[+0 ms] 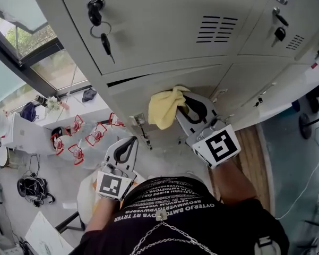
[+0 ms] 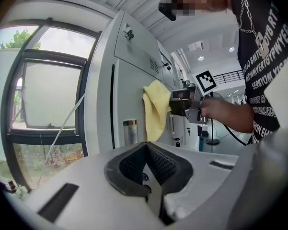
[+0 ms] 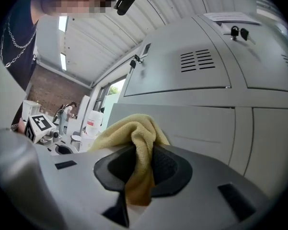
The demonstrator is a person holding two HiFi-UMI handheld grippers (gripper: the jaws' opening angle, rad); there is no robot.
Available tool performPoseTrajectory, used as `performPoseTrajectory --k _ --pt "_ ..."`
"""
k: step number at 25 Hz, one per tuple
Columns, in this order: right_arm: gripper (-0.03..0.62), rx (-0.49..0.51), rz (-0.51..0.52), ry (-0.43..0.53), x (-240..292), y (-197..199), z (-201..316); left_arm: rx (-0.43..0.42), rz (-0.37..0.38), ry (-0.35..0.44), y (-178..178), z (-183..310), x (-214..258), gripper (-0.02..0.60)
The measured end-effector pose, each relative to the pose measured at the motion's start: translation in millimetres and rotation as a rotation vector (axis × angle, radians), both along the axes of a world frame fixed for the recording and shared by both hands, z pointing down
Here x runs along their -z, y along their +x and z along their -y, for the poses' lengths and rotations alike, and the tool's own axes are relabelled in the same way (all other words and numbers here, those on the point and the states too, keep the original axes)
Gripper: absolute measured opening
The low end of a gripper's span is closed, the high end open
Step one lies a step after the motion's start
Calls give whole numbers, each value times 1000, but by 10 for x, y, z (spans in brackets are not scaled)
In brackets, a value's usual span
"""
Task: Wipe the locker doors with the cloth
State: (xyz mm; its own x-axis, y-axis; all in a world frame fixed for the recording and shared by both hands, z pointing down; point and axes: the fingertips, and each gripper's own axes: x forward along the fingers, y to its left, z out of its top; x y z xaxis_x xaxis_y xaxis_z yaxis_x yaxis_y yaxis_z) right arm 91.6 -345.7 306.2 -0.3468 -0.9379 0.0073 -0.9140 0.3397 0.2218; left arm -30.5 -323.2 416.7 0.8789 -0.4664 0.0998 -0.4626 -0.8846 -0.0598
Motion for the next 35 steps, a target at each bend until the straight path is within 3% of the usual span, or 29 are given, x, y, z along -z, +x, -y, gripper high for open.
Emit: performPoseTrajectory --k 14,24,28,35 --pt "72 -24 -23 -28 -40 698 -124 77 8 -14 307 -390 26 3" --pt "72 -77 -35 -39 -58 1161 -212 184 -2 -8 280 -616 43 3" --pt "72 -34 -112 10 -42 992 -308 211 10 -17 201 -671 -3 3" --pt "72 123 -88 -23 -278 287 -280 254 5 -18 -78 -681 21 3"
